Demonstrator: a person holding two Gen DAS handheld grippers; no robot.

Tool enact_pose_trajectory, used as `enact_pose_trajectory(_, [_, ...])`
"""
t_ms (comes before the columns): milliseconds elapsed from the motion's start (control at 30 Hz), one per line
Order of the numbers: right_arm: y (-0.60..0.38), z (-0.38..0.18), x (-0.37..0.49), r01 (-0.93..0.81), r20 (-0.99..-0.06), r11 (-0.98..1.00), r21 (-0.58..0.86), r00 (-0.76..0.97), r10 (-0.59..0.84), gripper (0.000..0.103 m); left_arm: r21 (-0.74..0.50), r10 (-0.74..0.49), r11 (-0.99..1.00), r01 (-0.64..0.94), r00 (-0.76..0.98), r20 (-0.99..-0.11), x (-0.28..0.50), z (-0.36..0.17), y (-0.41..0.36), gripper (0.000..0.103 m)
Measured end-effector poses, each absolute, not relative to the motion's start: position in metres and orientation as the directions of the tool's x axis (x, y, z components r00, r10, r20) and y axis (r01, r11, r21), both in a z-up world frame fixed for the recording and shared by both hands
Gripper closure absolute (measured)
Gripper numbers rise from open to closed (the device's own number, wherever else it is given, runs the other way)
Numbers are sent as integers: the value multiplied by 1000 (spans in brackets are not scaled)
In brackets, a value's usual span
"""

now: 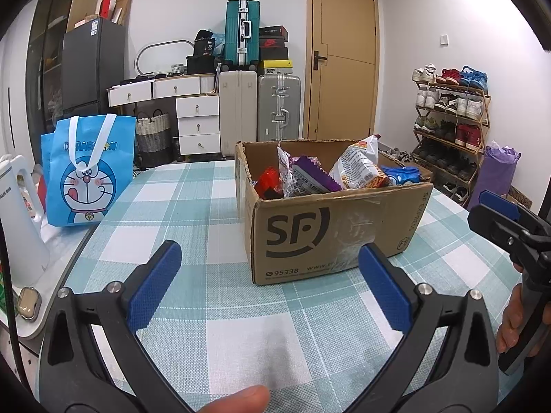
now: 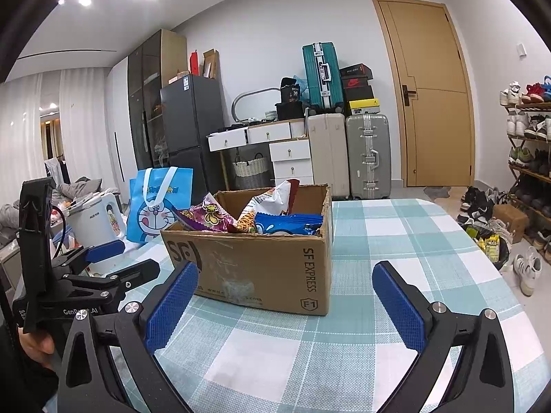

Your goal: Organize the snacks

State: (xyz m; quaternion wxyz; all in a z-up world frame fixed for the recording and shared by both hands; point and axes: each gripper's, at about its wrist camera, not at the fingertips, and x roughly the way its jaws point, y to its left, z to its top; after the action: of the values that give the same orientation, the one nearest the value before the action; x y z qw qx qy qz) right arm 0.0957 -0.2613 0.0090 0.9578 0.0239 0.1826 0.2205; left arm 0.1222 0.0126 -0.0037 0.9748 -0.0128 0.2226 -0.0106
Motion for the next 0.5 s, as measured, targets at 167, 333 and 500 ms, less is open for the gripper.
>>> enact_pose_trajectory(167, [-261, 9, 96, -414, -339, 901, 127, 836, 432, 0, -29, -26, 999, 15, 901, -432, 122, -4, 13, 0])
enact_pose_trajectory(333, [-261, 9, 96, -414, -340, 902, 125, 836, 431, 0, -31, -27, 999, 15, 902, -431, 122, -4, 12, 0])
enact_pose_trajectory(500, [-260, 8, 96, -416, -342, 901, 123, 834, 432, 0, -30, -26, 999, 15, 901, -432, 122, -4, 13, 0])
